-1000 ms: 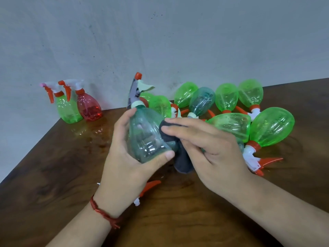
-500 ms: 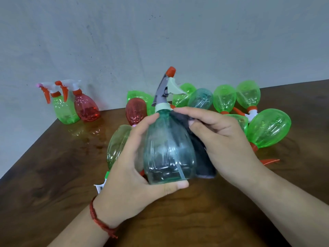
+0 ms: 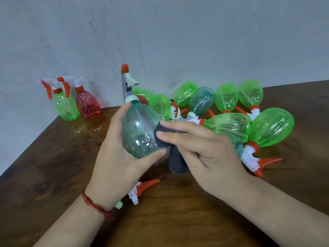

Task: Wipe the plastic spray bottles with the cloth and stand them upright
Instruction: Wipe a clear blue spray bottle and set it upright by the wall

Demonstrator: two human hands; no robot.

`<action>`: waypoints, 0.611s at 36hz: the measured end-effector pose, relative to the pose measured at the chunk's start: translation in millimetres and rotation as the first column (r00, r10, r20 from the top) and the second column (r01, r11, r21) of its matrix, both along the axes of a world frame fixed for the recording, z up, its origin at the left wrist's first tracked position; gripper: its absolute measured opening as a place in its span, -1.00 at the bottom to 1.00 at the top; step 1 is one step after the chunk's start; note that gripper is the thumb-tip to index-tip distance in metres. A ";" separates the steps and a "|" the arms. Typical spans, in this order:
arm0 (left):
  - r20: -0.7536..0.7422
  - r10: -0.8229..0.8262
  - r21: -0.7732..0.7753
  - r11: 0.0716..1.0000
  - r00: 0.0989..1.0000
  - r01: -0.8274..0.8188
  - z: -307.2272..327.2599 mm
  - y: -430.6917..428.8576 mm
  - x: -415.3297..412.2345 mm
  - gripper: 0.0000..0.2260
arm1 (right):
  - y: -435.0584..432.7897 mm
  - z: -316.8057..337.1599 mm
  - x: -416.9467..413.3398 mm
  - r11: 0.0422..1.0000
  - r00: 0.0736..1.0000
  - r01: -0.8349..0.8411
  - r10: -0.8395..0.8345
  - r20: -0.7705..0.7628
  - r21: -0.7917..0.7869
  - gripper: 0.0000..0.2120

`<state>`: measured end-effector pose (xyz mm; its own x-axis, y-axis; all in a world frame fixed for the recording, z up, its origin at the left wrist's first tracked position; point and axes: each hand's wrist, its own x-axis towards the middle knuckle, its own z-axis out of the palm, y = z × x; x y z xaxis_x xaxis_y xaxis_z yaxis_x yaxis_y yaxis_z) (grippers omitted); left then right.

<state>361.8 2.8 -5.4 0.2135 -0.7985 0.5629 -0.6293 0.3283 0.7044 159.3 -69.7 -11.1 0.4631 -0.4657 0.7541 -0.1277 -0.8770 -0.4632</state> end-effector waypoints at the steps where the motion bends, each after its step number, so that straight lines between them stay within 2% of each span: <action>1: -0.017 0.010 0.001 1.000 1.000 -0.010 0.9 -0.1 0.5 -0.04 | 1.2 -0.1 -0.1 0.999 1.000 0.005 -0.006 -0.021 -0.032 -0.61; 5: 0.002 0.024 0.003 1.000 1.000 -0.024 -0.4 -0.3 -0.5 -0.04 | 1.8 -0.1 -1.4 0.993 0.997 0.036 -0.042 -0.057 -0.116 -0.56; 10: 0.214 -0.048 0.004 0.999 0.976 0.048 -2.3 1.1 -6.2 -0.01 | -0.9 3.1 -1.9 0.992 0.995 0.101 -0.101 -0.001 -0.074 -0.60; 14: 0.263 -0.139 -0.002 0.989 0.955 0.145 -0.4 3.3 -16.9 -0.07 | -6.7 7.7 -1.2 0.986 0.991 0.087 -0.100 0.089 0.140 -0.62; 18: 0.157 -0.238 0.024 0.971 0.958 0.238 -0.2 7.0 -19.6 -0.05 | -9.8 16.2 -1.0 0.854 0.973 -0.090 -0.035 0.229 0.513 -0.63; 20: 0.094 -0.278 0.005 0.960 0.956 0.279 0.8 8.9 -21.0 -0.04 | -12.3 18.4 -1.9 0.783 0.957 -0.185 0.005 0.290 0.594 -0.65; 22: 0.052 -0.309 -0.004 0.951 0.950 0.310 1.0 9.1 -22.8 -0.03 | -13.5 18.8 -2.4 0.762 0.950 -0.219 0.023 0.312 0.610 -0.66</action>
<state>339.0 11.9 -4.4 -0.0719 -0.8140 0.5764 -0.5301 0.5207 0.6692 156.9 -83.3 7.8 0.3736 -0.8321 0.4099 0.1742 -0.3711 -0.9121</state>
